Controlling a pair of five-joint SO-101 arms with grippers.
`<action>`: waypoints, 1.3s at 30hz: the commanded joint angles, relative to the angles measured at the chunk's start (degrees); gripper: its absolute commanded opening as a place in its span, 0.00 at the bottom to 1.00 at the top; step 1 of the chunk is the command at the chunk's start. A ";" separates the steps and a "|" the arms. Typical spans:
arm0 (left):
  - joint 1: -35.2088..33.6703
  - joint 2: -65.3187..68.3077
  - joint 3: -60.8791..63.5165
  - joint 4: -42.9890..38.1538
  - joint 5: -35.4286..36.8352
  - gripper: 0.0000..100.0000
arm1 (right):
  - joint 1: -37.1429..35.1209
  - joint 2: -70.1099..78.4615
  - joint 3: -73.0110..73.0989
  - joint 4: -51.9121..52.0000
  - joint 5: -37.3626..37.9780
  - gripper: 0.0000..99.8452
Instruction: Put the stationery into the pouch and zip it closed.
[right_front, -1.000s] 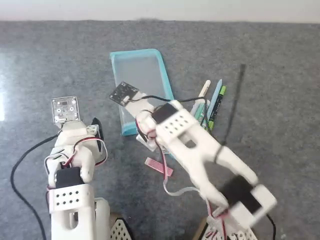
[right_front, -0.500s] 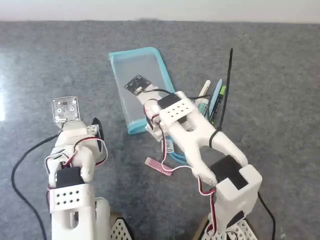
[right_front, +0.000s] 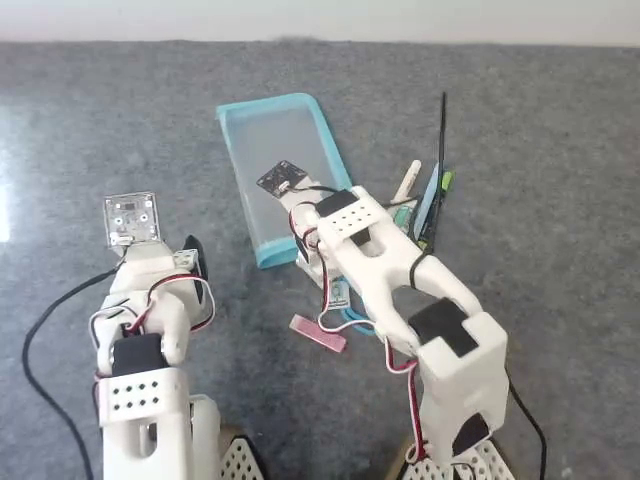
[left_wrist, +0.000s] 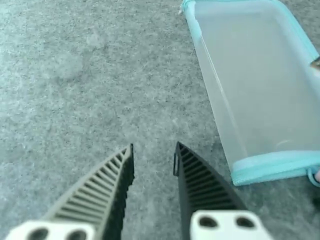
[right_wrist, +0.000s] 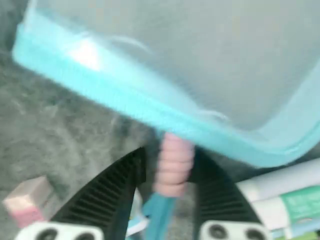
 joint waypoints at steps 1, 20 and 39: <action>0.09 0.35 -0.13 -1.58 -0.53 0.13 | -0.31 -0.40 -3.87 1.80 -0.35 0.01; -6.15 0.53 -13.14 10.20 -3.25 0.30 | 3.74 -43.21 -1.85 20.62 -1.58 0.01; 1.49 0.53 -20.53 16.62 -3.34 0.38 | 3.74 -51.12 7.82 17.10 -2.02 0.01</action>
